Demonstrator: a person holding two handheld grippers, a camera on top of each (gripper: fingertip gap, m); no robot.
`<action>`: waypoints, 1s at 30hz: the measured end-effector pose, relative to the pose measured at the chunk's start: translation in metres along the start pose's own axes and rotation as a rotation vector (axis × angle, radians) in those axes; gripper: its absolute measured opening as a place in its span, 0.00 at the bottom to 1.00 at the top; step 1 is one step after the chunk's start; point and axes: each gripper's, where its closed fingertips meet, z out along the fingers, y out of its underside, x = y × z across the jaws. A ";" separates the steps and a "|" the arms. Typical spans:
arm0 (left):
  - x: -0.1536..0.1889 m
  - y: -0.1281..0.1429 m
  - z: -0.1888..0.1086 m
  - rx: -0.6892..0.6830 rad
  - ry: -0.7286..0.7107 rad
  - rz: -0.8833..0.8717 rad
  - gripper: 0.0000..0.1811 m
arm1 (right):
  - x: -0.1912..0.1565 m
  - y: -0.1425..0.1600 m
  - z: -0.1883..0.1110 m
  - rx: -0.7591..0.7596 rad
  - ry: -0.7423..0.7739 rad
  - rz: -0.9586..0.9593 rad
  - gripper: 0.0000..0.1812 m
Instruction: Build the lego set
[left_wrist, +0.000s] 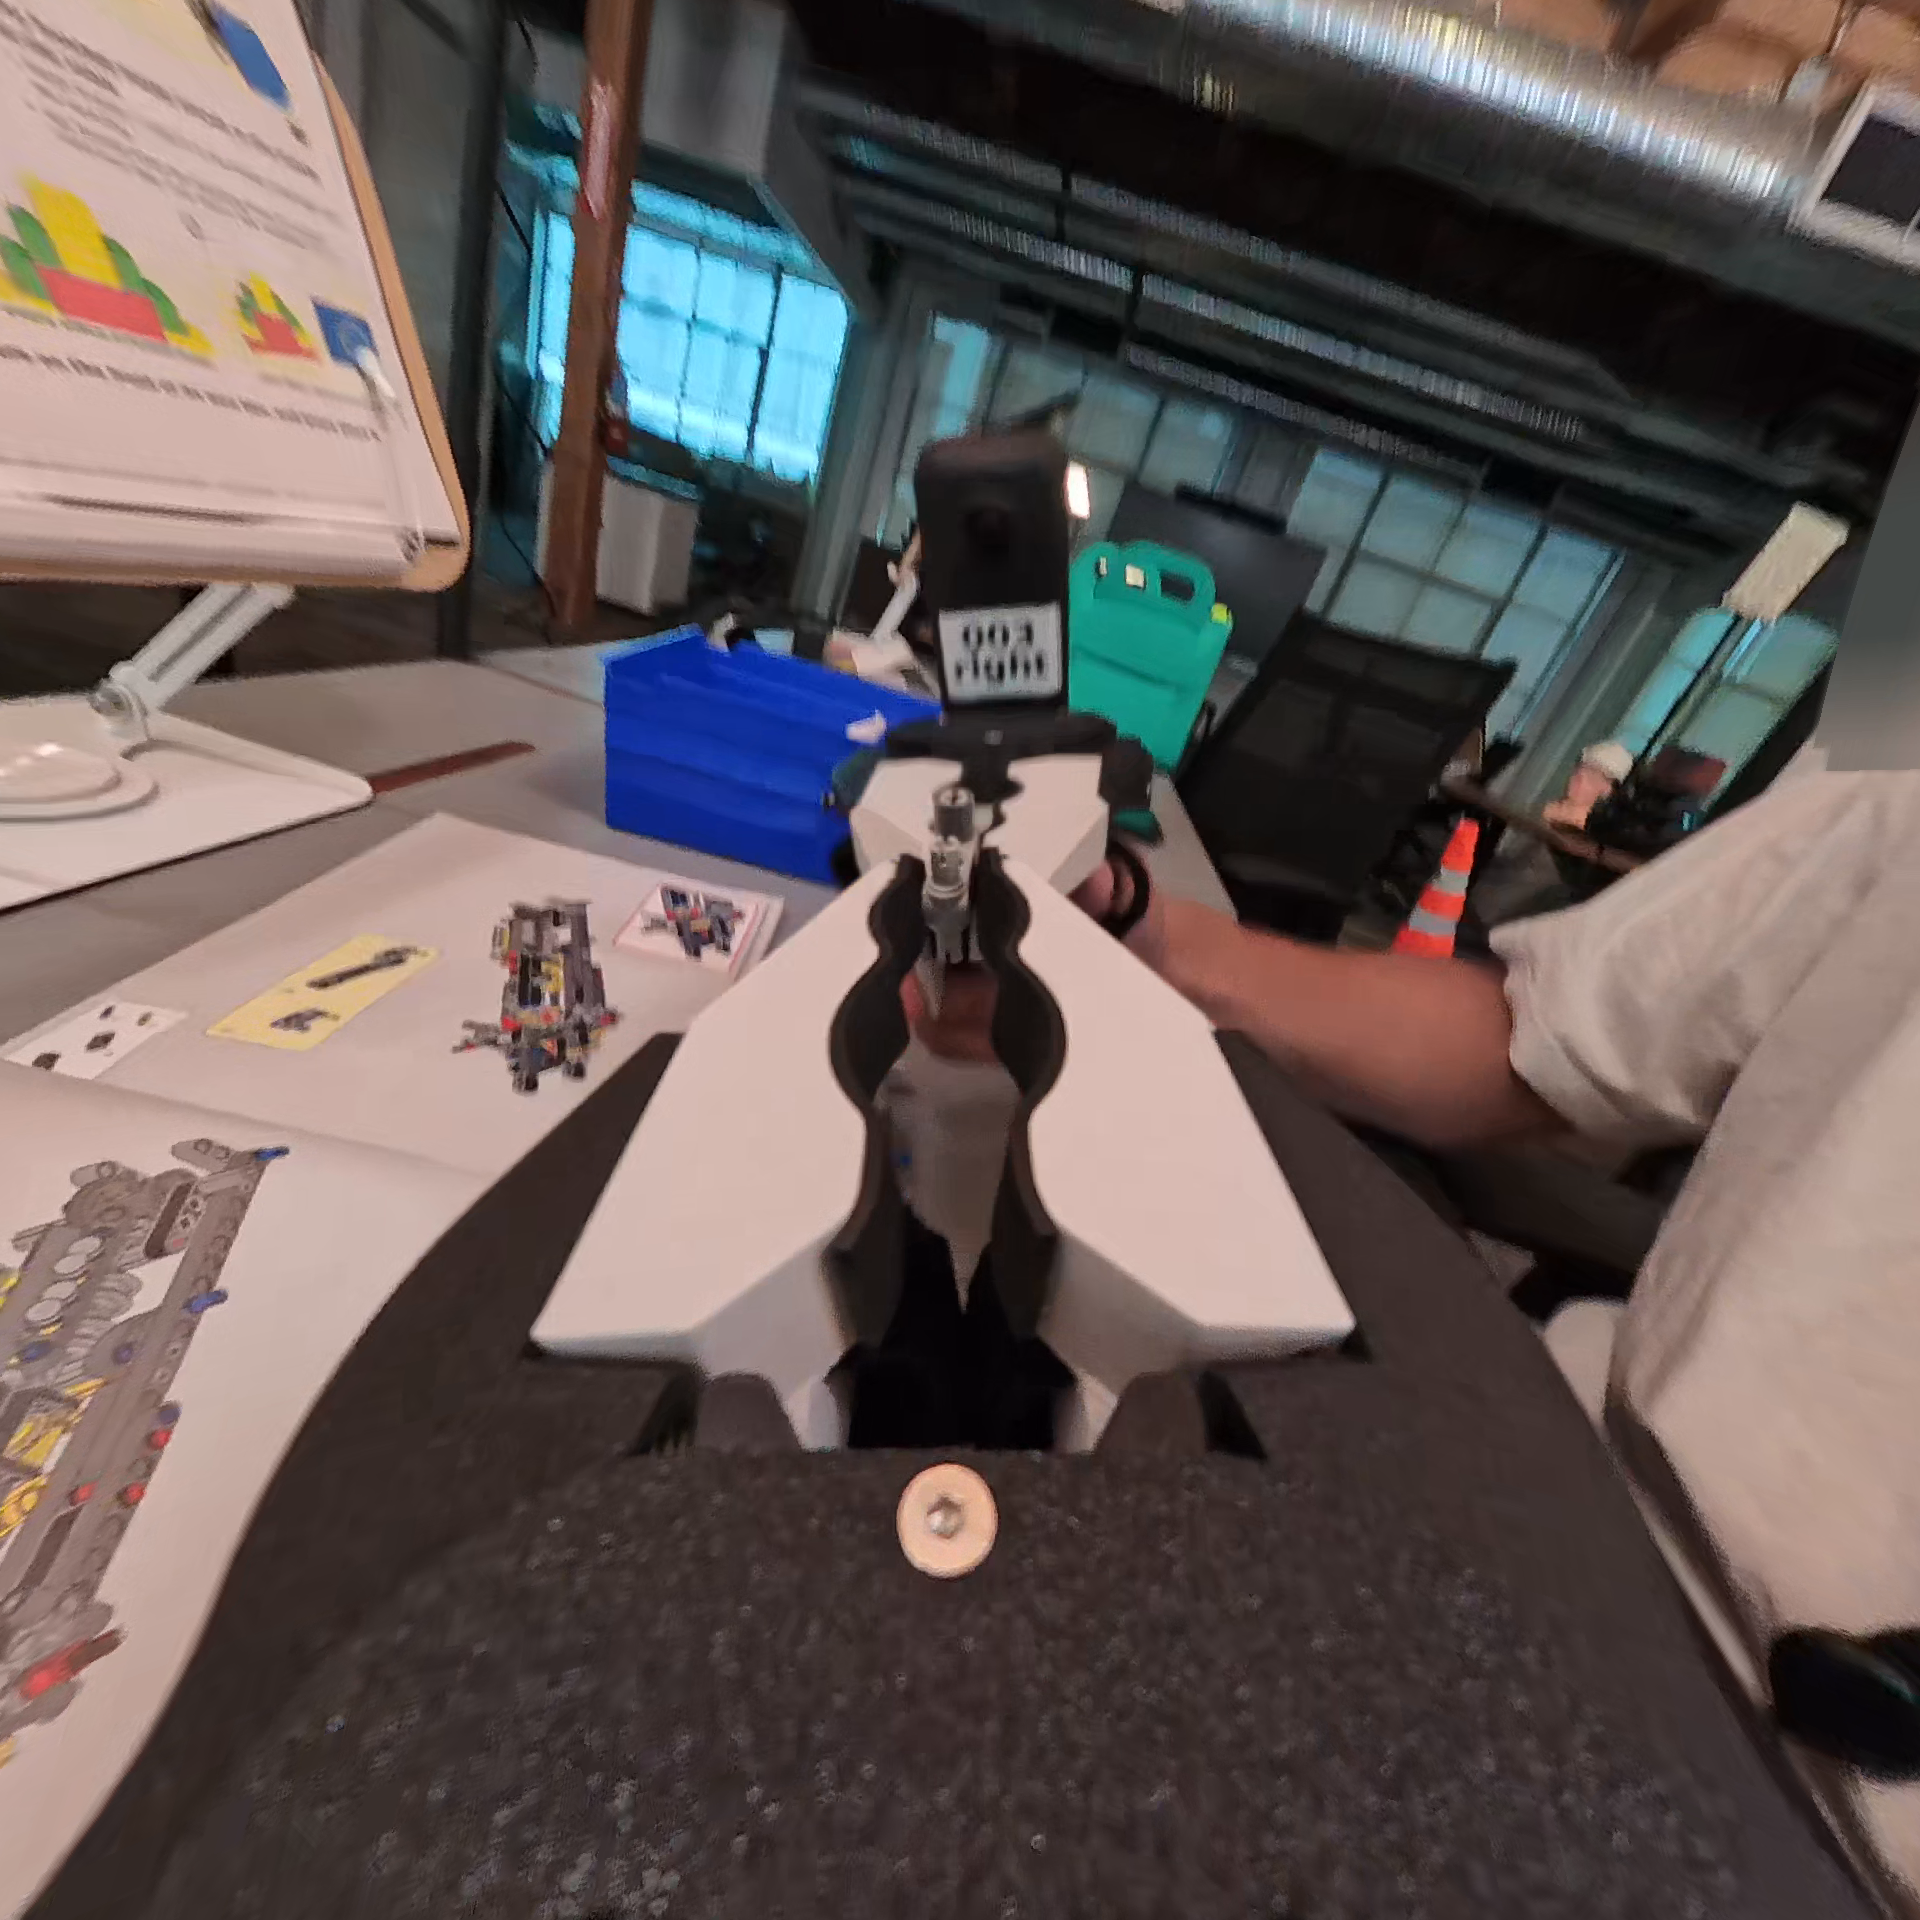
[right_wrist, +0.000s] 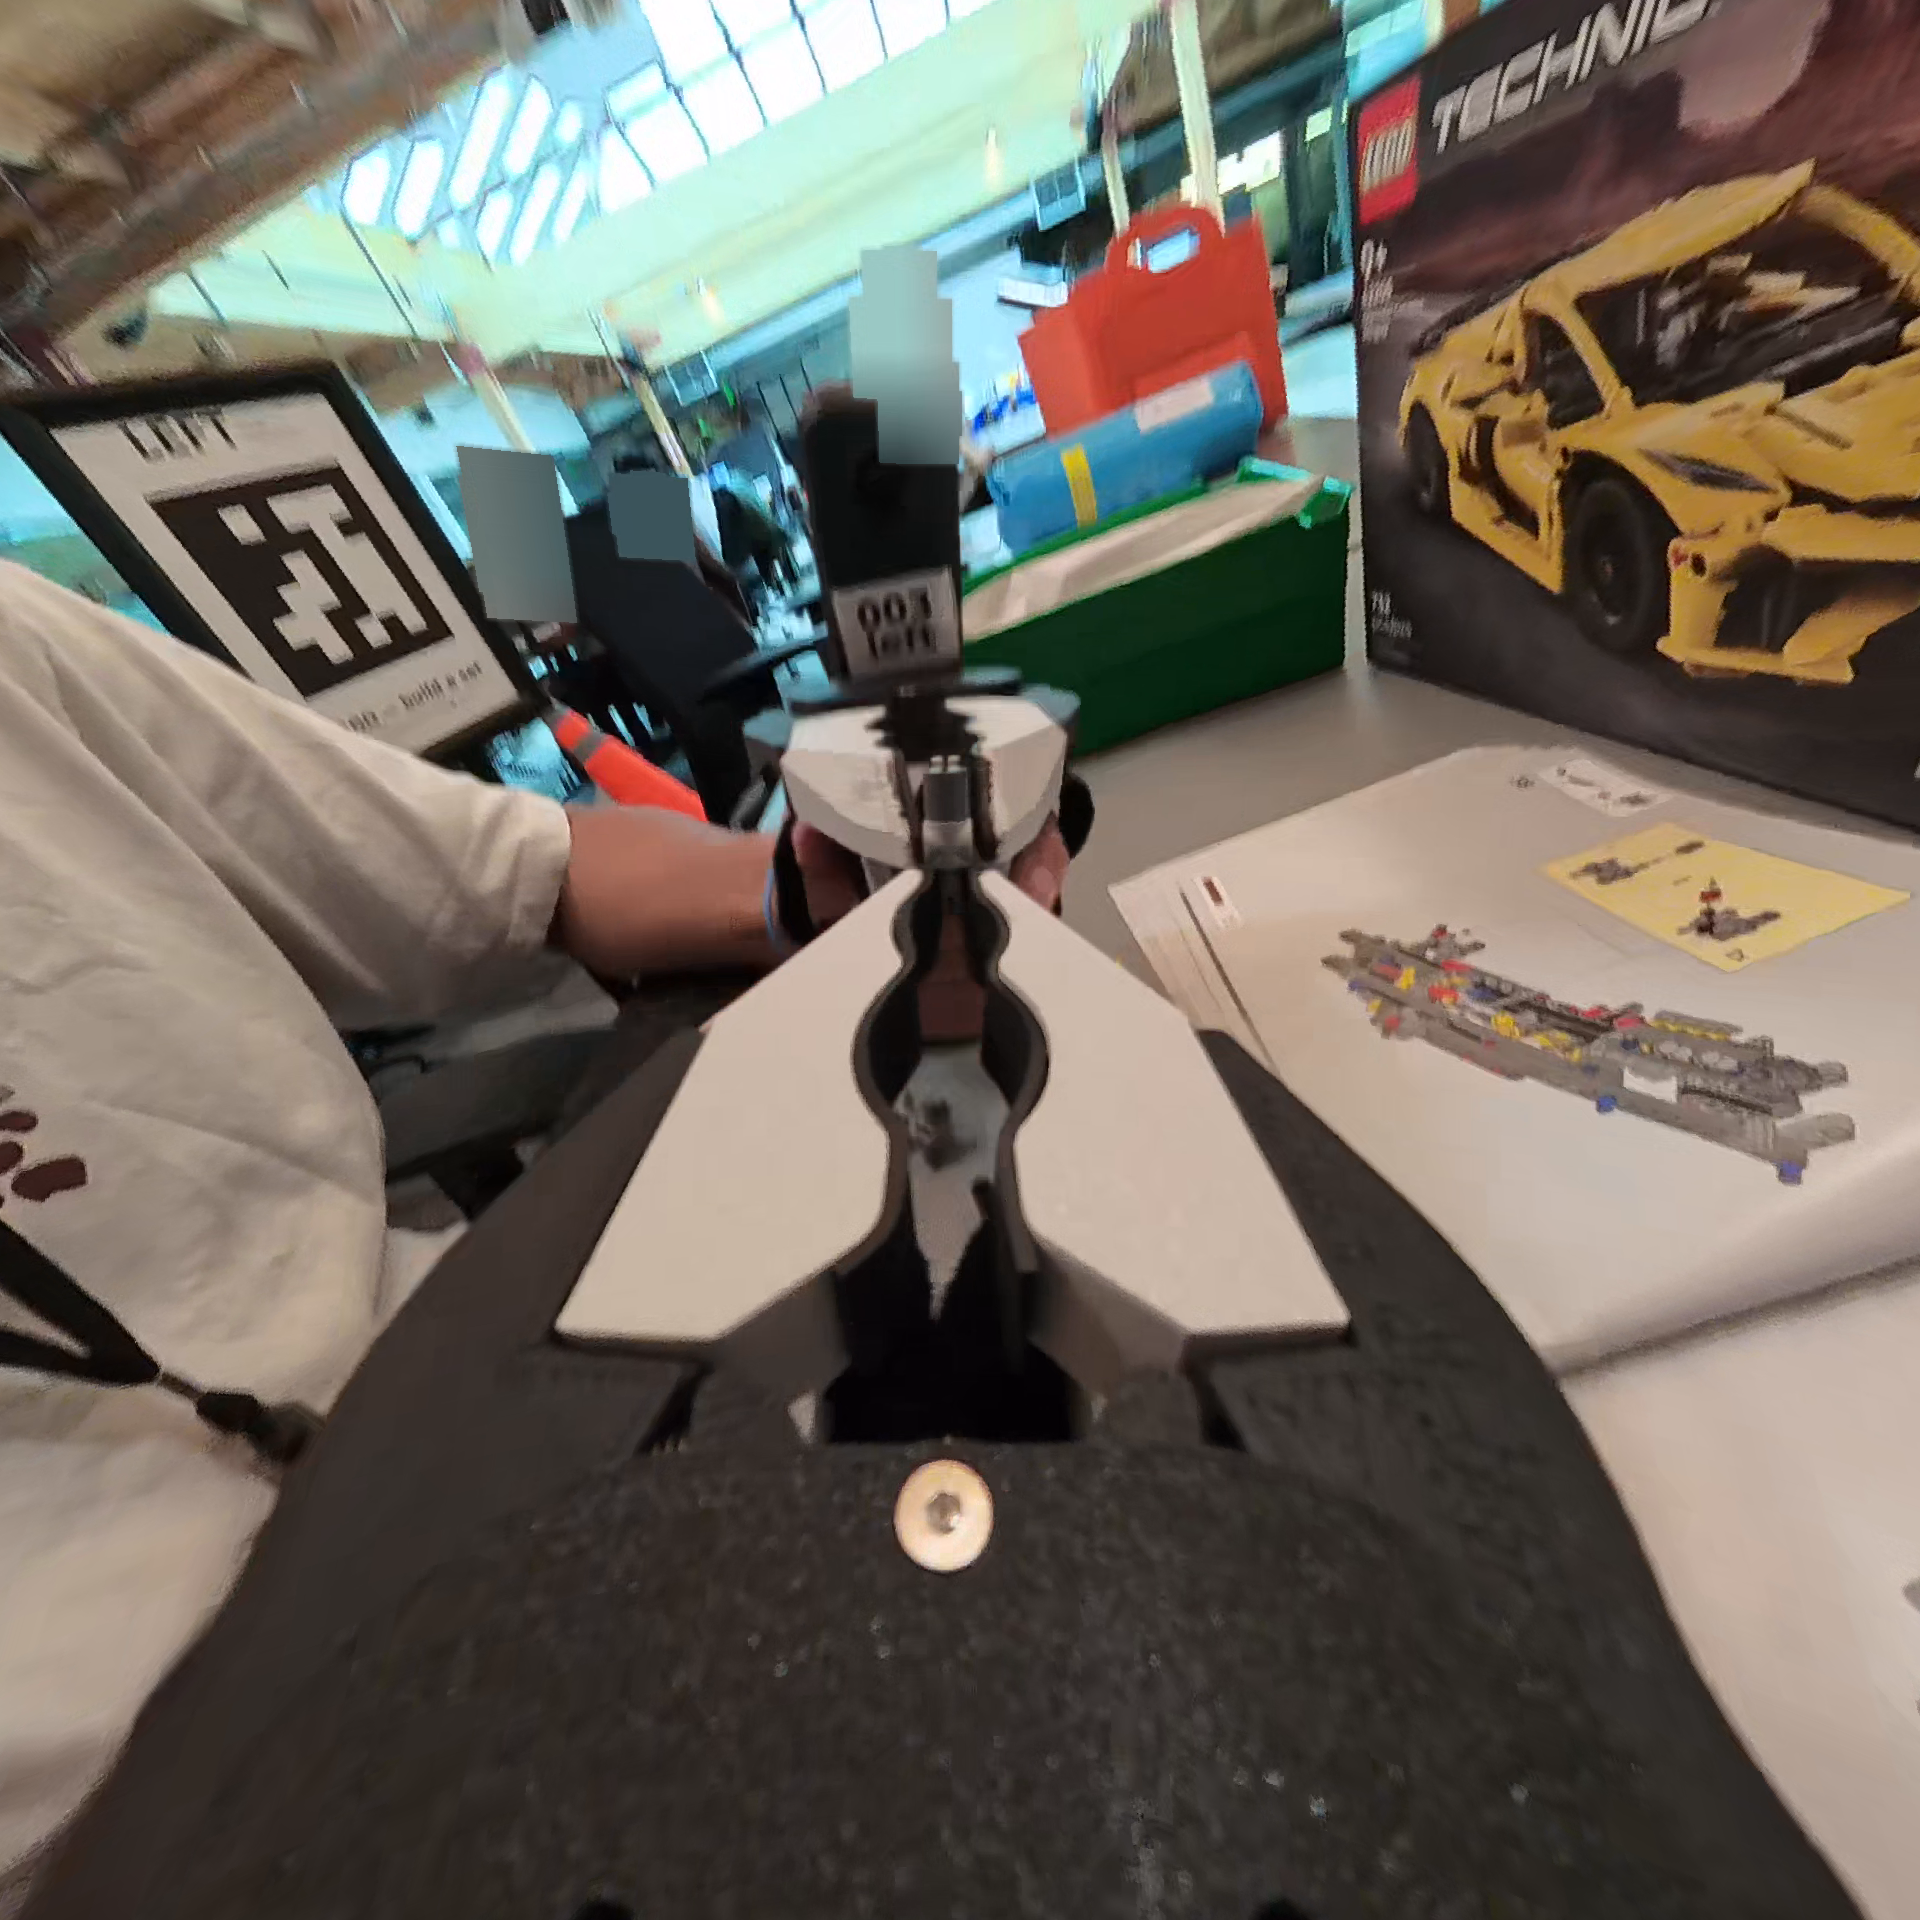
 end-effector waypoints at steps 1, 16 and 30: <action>-0.001 0.007 -0.001 -0.061 0.012 0.020 0.05 | 0.001 0.006 -0.003 -0.054 0.015 -0.018 0.01; 0.014 0.081 -0.002 -0.491 0.087 0.267 0.04 | -0.003 0.088 -0.022 -0.683 0.129 -0.252 0.01; 0.004 0.064 -0.010 -0.437 0.060 0.265 0.04 | 0.001 0.054 -0.017 -0.477 0.170 -0.304 0.01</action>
